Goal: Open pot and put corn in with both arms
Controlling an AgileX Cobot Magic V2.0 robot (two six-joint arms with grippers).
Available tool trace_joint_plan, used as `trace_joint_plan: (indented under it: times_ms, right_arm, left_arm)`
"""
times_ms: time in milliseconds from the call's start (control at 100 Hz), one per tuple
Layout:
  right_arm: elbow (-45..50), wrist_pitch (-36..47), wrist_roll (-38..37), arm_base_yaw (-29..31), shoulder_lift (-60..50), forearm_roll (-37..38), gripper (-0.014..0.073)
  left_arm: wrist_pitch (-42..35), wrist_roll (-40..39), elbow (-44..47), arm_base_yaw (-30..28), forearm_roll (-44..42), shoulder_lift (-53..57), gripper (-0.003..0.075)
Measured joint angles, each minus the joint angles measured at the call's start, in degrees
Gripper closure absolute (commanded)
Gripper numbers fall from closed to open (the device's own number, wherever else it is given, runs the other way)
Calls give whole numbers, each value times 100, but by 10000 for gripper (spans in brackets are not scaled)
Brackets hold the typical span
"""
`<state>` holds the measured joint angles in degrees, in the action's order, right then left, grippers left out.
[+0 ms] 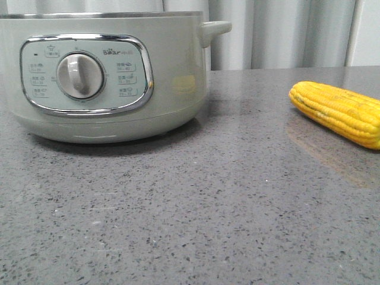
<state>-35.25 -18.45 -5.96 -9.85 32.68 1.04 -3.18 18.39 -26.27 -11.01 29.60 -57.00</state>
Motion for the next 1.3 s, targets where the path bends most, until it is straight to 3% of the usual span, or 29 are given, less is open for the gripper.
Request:
trace_joint_plan:
  times_ms: [310, 530, 690, 880, 1060, 1300]
  right_arm:
    - [0, 0, 0, 0, 0, 0, 37]
    - [0, 0, 0, 0, 0, 0, 37]
    - [0, 0, 0, 0, 58, -29, 37]
    - [0, 38, 0, 0, 585, -272, 37]
    - [-158, 10, 0, 0, 1564, -306, 37]
    - [-1319, -649, 214, -11, 3208, -309, 37]
  left_arm:
    - [-605, 0, 120, 113, 34, -488, 715]
    - [-681, 0, 120, 113, 34, -762, 480]
    - [-663, 0, 110, 113, 34, -789, 398]
    - [-596, 0, 98, 113, 34, -789, 227]
    - [-487, 0, 46, 113, 34, -460, 225]
    - [40, 0, -160, 380, 34, 1124, 226]
